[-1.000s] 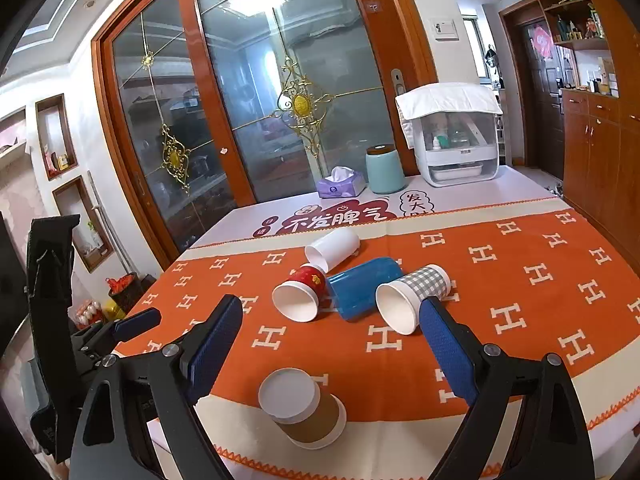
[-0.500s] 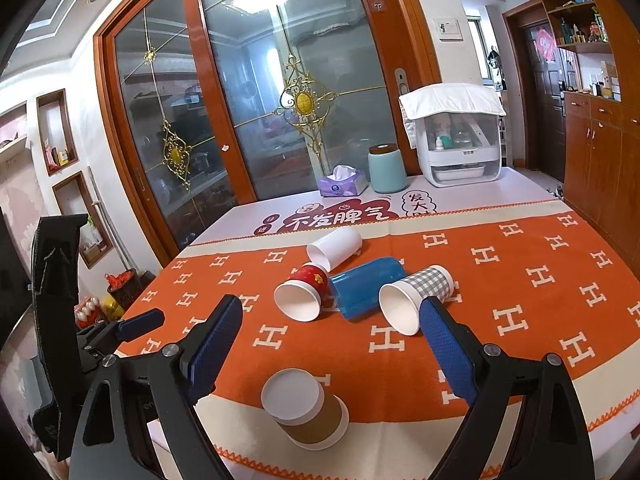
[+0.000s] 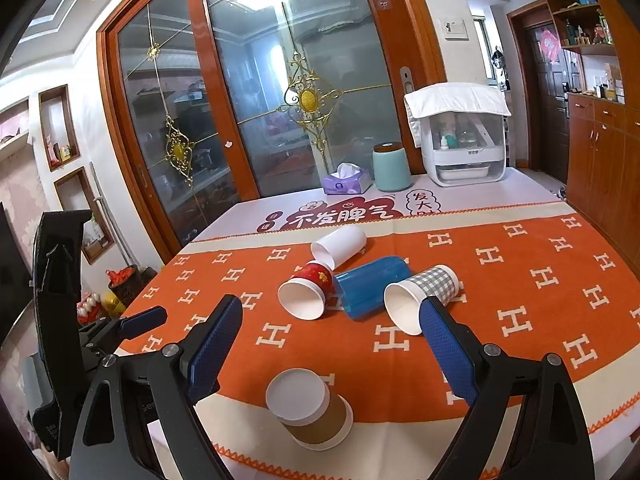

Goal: Flip cup upside down

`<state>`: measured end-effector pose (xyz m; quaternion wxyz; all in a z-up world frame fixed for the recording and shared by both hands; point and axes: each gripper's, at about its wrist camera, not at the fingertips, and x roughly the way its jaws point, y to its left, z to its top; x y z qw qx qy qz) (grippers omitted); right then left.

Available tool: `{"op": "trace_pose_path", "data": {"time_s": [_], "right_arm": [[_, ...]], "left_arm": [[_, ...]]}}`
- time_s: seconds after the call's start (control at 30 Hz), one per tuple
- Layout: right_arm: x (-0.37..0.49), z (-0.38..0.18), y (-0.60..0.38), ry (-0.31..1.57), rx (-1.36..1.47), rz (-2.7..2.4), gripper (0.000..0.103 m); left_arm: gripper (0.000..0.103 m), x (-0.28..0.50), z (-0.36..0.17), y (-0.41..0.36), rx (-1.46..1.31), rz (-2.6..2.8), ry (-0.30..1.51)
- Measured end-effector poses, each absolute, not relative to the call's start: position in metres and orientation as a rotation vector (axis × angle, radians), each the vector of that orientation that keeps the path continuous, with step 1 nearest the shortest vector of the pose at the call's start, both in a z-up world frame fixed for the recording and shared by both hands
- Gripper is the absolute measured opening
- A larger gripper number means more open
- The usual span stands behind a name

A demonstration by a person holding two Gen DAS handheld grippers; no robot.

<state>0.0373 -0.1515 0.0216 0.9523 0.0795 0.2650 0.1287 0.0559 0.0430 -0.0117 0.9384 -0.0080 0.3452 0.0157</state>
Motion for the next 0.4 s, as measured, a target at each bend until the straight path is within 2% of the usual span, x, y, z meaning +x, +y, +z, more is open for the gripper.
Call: {"op": "trace_pose_path", "data": {"time_s": [0.4], "right_arm": [[0.0368, 0.0165, -0.1512, 0.548, 0.166, 0.267, 0.091]], "left_arm": [[0.083, 0.0565, -0.0157, 0.0464, -0.019, 0.021, 0.709]]}}
